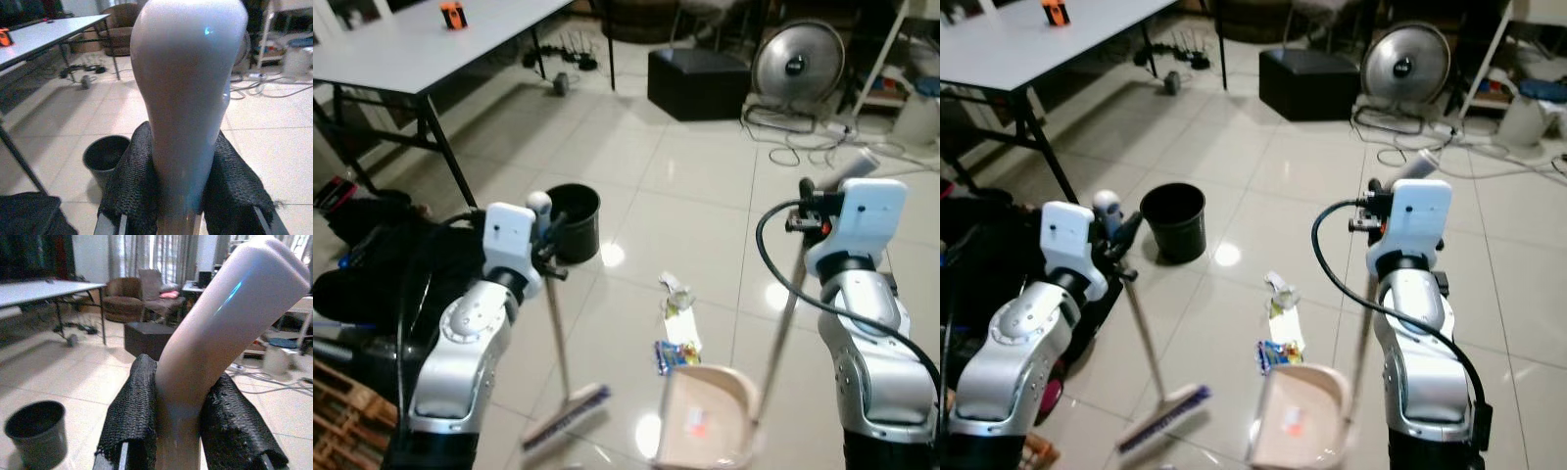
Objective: Sweep floor
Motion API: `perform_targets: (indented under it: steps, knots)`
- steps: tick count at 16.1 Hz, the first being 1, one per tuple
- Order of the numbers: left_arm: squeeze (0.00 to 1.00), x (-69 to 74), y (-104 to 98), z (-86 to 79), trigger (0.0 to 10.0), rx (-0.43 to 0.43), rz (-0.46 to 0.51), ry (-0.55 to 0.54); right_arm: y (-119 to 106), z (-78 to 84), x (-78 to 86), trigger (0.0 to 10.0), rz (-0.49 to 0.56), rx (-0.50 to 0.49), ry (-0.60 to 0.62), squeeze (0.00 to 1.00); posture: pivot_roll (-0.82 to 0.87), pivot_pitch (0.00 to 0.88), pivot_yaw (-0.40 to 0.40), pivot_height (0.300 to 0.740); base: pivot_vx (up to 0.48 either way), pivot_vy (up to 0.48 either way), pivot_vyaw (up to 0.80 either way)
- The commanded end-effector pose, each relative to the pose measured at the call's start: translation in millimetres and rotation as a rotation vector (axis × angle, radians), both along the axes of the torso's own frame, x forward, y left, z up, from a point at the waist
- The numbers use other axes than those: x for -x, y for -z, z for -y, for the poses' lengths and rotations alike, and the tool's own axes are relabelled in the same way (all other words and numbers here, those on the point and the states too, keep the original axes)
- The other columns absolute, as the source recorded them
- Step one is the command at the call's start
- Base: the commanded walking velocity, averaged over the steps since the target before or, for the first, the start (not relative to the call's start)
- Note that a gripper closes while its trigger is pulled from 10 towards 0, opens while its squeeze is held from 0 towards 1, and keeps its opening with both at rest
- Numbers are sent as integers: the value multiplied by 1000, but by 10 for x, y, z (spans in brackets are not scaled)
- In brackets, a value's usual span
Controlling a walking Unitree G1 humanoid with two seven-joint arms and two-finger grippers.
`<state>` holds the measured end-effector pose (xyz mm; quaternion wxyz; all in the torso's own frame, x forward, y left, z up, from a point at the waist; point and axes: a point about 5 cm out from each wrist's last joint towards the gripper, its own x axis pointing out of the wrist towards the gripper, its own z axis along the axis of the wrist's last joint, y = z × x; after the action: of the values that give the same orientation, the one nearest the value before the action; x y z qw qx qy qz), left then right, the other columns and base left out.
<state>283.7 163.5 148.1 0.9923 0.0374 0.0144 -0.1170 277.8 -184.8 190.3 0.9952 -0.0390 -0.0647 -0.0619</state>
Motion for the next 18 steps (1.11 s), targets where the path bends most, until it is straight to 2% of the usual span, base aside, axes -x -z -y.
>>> perform_targets:
  steps: [1,2,4,5,8,12,16,18]
  knots:
    - [0,-26,-76,42,10000,28,26,11,-52,42,16,10000,24,18,15,0,1,6,56,740,0,0,0]
    - [0,-41,-67,37,10000,73,2,1,-52,42,14,10000,24,17,14,0,0,4,55,740,0,364,0]
    - [0,-63,-85,1,10000,59,14,-26,-51,41,8,10000,23,10,12,0,-1,3,51,740,0,480,0]
    - [0,-57,-93,-7,10000,35,23,-34,-48,42,6,10000,20,6,10,0,-1,3,51,740,0,0,0]
    - [0,-44,-88,-1,10000,59,17,-43,-48,40,-12,10000,18,1,5,0,3,2,42,740,0,0,0]
    - [0,-80,-143,7,10000,28,80,-55,-25,31,-38,10000,0,-40,4,0,3,2,36,740,0,0,0]
    - [0,-127,-213,7,10000,33,113,-65,-29,48,-58,10000,6,-54,12,0,7,0,37,740,125,0,-666]
    - [0,-129,-207,5,10000,31,114,-59,-21,38,-52,10000,4,-52,10,0,8,0,44,740,268,0,0]
